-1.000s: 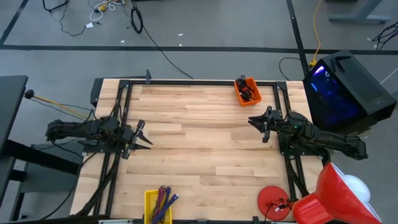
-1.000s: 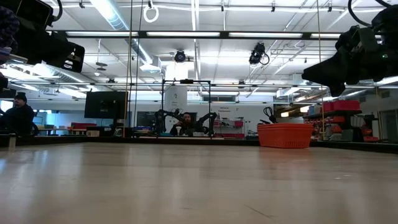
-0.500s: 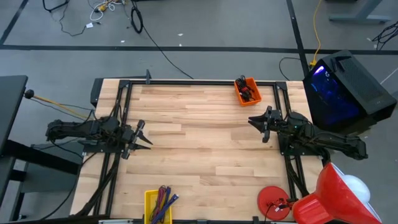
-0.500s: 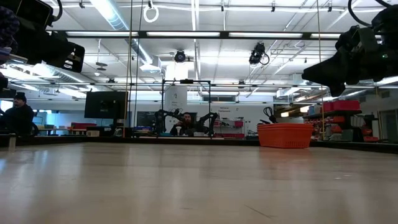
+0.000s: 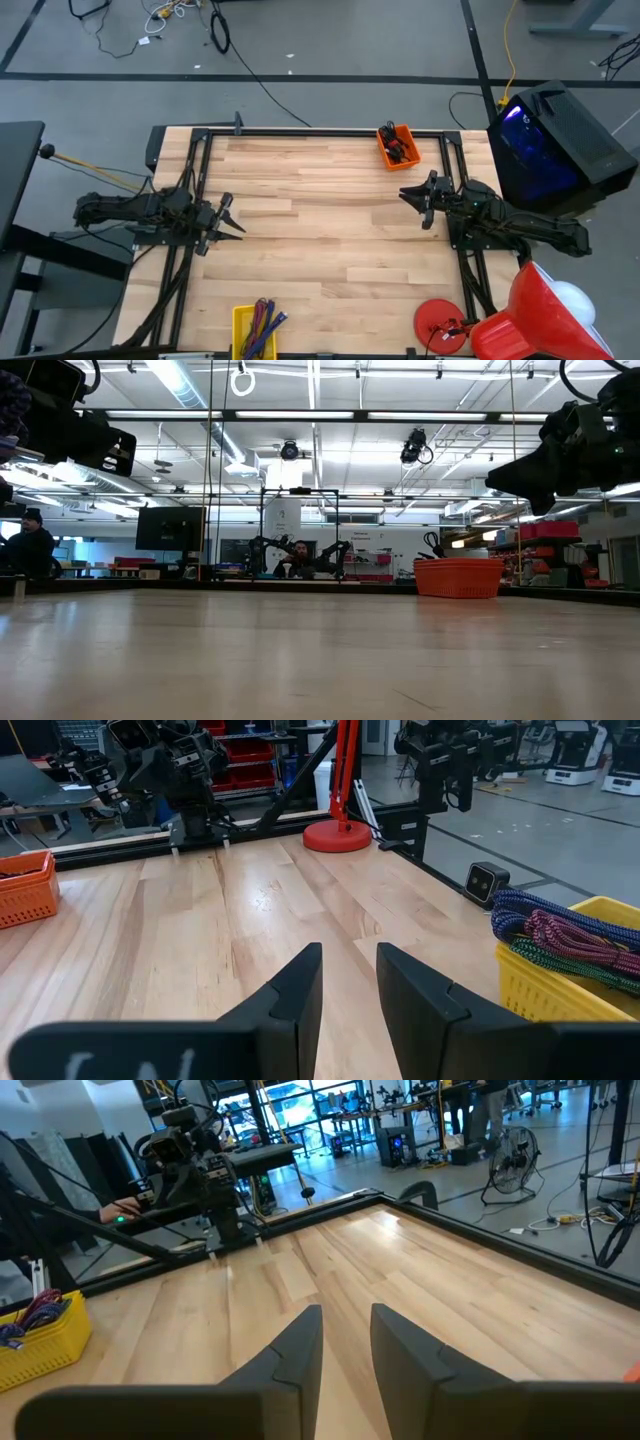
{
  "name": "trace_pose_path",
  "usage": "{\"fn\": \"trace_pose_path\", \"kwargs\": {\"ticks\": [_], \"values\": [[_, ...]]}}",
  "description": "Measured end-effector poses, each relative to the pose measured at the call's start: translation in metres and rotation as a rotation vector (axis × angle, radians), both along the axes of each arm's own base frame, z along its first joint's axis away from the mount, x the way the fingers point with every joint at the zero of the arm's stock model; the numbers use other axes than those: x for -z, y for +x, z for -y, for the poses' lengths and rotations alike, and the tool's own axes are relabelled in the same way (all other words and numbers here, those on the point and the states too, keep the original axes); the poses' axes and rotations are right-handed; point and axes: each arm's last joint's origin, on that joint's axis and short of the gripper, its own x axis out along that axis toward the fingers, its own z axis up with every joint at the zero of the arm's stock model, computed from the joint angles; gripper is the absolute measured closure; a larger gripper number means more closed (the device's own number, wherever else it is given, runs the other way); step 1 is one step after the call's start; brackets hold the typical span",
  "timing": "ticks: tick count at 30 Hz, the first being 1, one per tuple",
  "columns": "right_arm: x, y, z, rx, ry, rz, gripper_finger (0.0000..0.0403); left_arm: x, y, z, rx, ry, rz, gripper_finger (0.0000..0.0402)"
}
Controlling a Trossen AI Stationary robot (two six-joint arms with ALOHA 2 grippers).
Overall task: Pick & Place USB Port
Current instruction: Return to Home Position
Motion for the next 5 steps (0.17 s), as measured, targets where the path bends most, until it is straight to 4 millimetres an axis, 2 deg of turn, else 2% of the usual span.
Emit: {"fn": "trace_pose_path", "kwargs": {"ticks": [5], "values": [[0.0,0.0,0.0,0.0,0.0,0.0,0.0312,0.0,0.0,0.0,0.0,0.0,0.0,0.0298]]}}
